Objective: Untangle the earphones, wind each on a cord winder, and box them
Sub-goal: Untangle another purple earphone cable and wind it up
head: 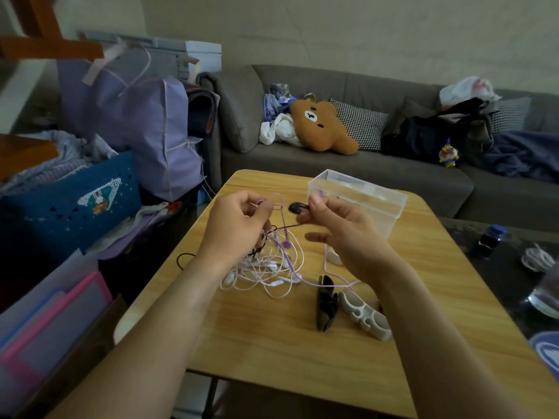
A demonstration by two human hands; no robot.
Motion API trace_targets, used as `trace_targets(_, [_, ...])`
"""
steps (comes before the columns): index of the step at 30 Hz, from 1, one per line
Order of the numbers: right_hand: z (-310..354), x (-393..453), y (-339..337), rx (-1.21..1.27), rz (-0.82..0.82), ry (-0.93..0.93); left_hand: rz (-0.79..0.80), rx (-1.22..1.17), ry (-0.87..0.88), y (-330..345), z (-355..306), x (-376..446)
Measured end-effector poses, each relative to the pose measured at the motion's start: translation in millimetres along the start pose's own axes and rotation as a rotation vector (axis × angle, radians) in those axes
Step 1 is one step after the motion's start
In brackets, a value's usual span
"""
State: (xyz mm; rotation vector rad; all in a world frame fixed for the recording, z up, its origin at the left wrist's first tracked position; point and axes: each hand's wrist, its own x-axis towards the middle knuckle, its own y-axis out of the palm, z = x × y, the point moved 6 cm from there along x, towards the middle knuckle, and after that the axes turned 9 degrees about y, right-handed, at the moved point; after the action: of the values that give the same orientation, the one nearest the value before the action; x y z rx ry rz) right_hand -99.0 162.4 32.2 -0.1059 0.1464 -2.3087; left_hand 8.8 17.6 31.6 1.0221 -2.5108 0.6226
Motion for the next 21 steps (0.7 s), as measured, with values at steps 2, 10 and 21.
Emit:
trace_targets(2, [0, -3, 1, -0.069, 0.108, 0.005, -0.017, 0.002, 0.020, -4, 0, 2])
trace_targets(10, [5, -5, 4, -0.340, 0.134, -0.110, -0.036, 0.081, 0.093, -21, -3, 7])
trace_targets(21, [-3, -4, 20, -0.516, -0.011, -0.058, -0.016, -0.427, 0.181, -9, -40, 7])
